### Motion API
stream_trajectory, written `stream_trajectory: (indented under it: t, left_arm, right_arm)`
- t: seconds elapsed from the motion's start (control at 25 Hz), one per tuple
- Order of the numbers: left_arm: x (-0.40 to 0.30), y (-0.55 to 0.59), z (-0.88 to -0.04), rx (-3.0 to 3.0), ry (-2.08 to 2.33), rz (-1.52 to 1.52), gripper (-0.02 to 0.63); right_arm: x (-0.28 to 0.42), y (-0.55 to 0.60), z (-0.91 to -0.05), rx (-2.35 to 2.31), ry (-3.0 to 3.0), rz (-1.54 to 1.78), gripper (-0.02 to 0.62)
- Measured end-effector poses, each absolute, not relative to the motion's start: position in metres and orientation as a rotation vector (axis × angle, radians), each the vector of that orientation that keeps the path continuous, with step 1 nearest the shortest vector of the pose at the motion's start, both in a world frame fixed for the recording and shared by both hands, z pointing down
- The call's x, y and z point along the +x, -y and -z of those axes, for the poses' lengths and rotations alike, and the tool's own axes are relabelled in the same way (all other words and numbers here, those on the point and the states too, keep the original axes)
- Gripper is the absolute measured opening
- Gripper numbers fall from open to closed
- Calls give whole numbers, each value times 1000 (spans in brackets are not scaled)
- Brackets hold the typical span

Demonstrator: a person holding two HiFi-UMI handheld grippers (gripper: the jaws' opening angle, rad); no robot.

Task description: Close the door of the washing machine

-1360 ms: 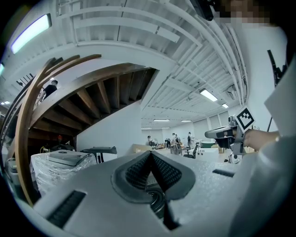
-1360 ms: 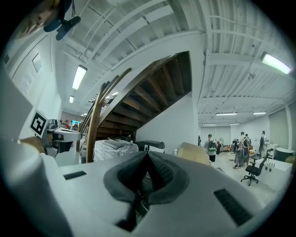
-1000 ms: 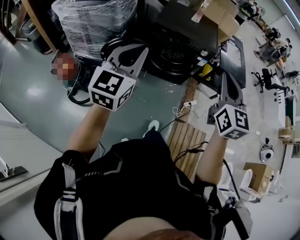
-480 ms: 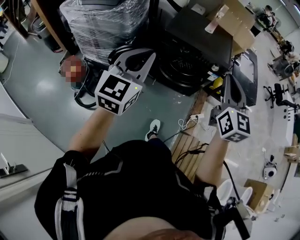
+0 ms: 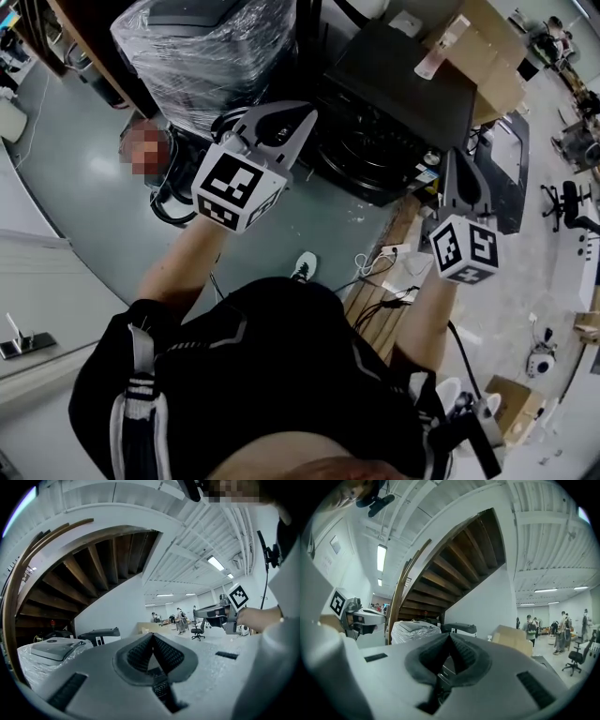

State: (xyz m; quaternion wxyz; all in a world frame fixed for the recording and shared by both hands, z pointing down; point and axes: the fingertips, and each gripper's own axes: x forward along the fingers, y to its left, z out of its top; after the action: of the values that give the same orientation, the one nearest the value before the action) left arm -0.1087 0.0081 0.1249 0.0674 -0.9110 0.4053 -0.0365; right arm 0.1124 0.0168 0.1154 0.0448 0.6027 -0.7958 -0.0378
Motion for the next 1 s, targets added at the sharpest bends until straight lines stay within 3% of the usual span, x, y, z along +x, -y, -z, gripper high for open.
stream_trajectory:
  t: [0.6,1.0]
  left_arm:
    - [-57,92,-140,-2702,-1326,317,3]
    - [-76,145,-157,-2671,-1316,373,3]
  right_arm:
    - [189,79,-134,1790,2528,36,5]
    - [171,132,-155,1796,2512,-33,5]
